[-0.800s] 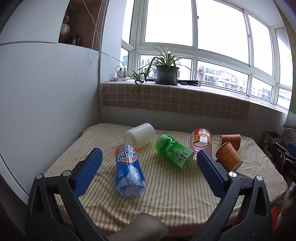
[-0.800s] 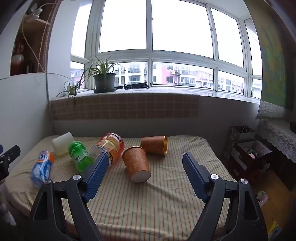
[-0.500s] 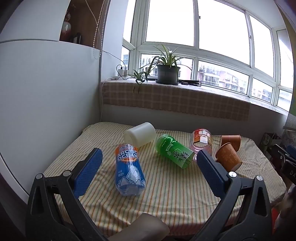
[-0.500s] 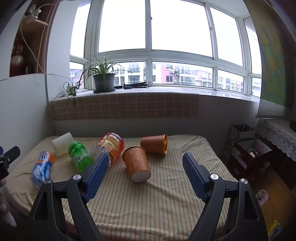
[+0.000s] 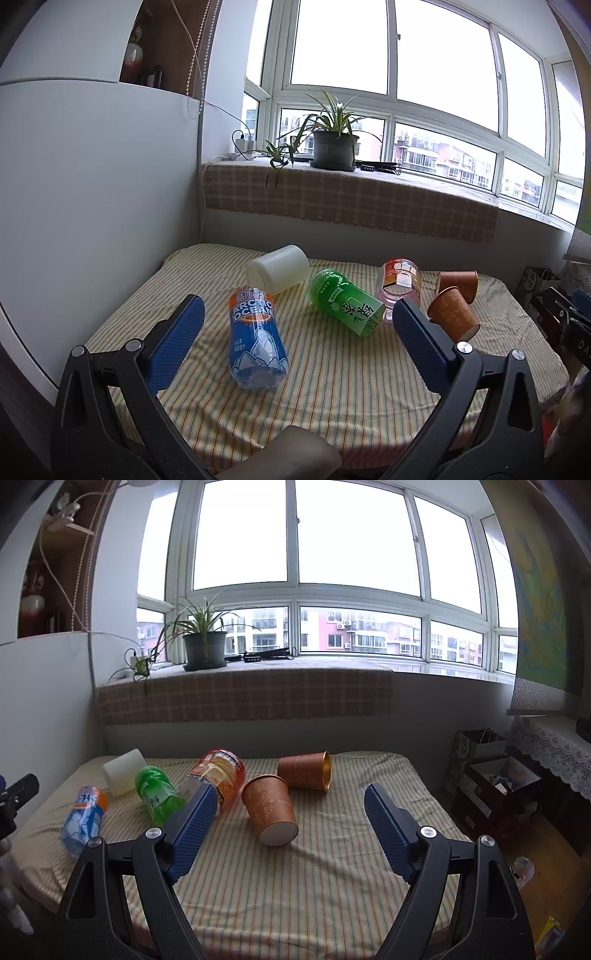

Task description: Flip cup upright

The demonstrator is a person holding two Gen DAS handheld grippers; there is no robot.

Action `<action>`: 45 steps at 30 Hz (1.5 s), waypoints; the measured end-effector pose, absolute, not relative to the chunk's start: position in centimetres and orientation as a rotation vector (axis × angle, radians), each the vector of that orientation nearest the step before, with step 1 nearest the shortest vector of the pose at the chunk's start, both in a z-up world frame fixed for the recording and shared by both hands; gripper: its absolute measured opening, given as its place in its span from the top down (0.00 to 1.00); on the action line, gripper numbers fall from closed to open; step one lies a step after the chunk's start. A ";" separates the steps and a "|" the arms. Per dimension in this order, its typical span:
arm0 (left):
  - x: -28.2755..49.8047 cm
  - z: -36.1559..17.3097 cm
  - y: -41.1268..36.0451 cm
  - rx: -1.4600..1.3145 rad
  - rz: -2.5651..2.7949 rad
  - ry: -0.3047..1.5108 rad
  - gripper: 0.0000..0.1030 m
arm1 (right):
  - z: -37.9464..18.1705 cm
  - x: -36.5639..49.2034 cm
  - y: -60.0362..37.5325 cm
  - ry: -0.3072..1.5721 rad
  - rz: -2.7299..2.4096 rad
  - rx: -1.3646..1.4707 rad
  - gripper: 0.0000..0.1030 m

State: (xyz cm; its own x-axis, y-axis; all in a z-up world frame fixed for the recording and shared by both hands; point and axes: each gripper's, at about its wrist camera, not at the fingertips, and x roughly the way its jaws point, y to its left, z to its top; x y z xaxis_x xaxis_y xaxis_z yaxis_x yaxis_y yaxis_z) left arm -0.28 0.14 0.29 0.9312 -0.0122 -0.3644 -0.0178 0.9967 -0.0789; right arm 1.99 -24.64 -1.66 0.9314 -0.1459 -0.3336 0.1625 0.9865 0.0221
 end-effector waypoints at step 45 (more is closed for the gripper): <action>0.2 0.1 0.4 -0.088 0.006 0.384 0.00 | -1.9 2.3 -24.8 0.343 -0.168 0.045 0.21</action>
